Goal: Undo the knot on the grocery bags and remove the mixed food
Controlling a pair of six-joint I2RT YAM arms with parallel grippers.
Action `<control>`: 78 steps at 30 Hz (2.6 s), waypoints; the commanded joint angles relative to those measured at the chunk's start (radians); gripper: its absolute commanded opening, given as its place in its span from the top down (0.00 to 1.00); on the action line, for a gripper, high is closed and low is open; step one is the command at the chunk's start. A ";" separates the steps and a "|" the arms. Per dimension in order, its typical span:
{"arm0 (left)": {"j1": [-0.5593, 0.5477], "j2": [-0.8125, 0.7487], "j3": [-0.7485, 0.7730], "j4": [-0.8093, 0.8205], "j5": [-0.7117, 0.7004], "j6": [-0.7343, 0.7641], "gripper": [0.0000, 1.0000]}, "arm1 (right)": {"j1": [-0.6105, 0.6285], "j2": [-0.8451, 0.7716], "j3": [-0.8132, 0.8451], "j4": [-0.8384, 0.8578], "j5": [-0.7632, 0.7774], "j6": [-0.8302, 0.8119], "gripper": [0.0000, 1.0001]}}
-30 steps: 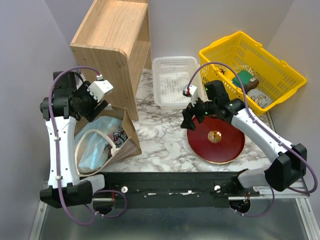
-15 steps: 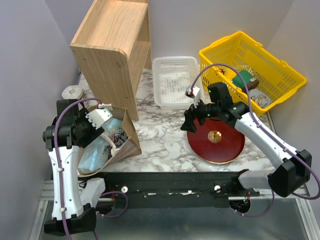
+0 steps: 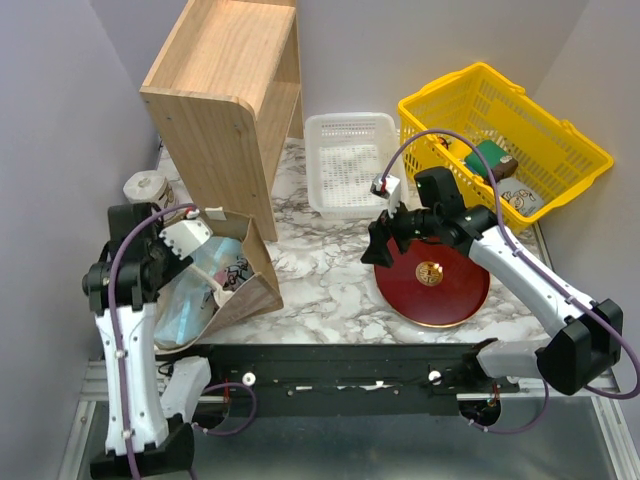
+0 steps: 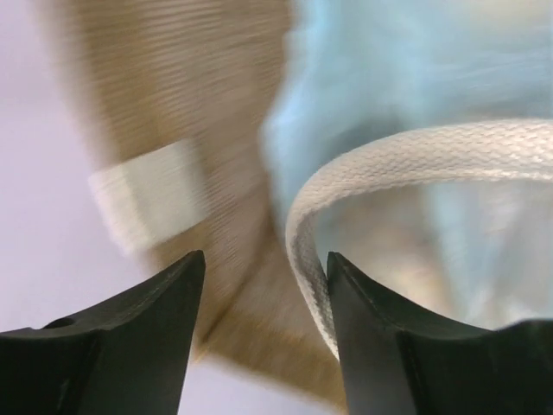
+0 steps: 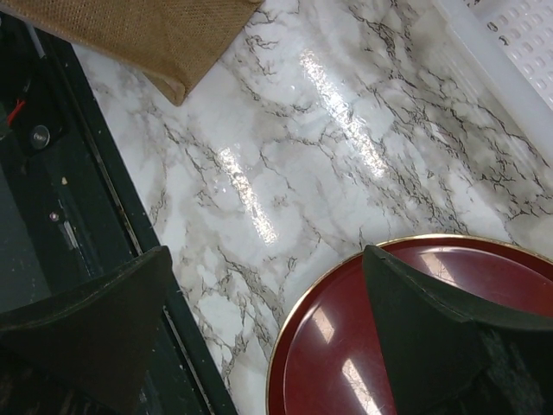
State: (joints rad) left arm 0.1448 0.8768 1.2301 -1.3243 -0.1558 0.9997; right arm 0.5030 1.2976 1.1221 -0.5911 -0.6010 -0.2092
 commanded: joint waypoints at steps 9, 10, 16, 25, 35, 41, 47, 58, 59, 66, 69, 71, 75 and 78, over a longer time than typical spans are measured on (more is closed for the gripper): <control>0.006 -0.228 0.337 0.095 0.450 -0.081 0.35 | 0.006 0.066 0.116 -0.015 -0.002 0.016 0.00; 0.006 -0.223 0.376 0.047 0.526 -0.111 0.38 | 0.006 0.072 0.133 -0.021 -0.009 0.010 0.00; 0.007 -0.286 0.491 -0.197 0.893 -0.171 0.37 | 0.011 0.166 0.378 -0.039 -0.146 0.013 0.00; 0.006 -0.647 0.303 -0.038 1.007 -0.149 0.02 | 0.144 0.440 0.843 -0.015 -0.114 0.033 0.00; -0.027 -0.132 0.525 0.316 0.392 -0.783 0.02 | 0.404 0.404 0.733 -0.018 -0.002 -0.137 0.00; -0.027 -0.176 0.395 0.349 0.544 -0.879 0.03 | 0.442 0.439 0.772 -0.004 0.020 -0.125 0.00; -0.027 -0.209 0.247 0.002 0.703 -0.448 0.02 | 0.448 0.391 0.719 -0.006 0.104 -0.151 0.00; -0.027 -0.248 -0.187 0.069 0.458 -0.273 0.02 | 0.437 0.224 0.513 -0.022 0.239 -0.200 0.00; -0.027 -0.213 -0.204 0.068 0.450 -0.259 0.02 | 0.430 0.217 0.510 -0.027 0.242 -0.200 0.00; -0.027 -0.087 -0.405 0.161 0.305 -0.168 0.02 | 0.414 0.209 0.509 -0.047 0.248 -0.222 0.00; -0.027 -0.050 -0.494 0.227 0.268 -0.104 0.02 | 0.413 0.213 0.515 -0.052 0.248 -0.226 0.00; -0.027 -0.038 -0.530 0.267 0.259 -0.072 0.09 | 0.413 0.218 0.524 -0.056 0.250 -0.228 0.00; -0.027 0.002 -0.479 0.241 0.307 -0.046 0.76 | 0.414 0.221 0.524 -0.059 0.265 -0.240 0.00; -0.025 -0.002 -0.381 0.189 0.337 -0.067 1.00 | 0.411 0.220 0.516 -0.058 0.273 -0.243 0.00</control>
State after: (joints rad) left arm 0.1150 0.8654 0.7662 -1.0935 0.1883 0.9035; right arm 0.9207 1.5196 1.6424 -0.6323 -0.3611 -0.4320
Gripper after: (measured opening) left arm 0.061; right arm 0.997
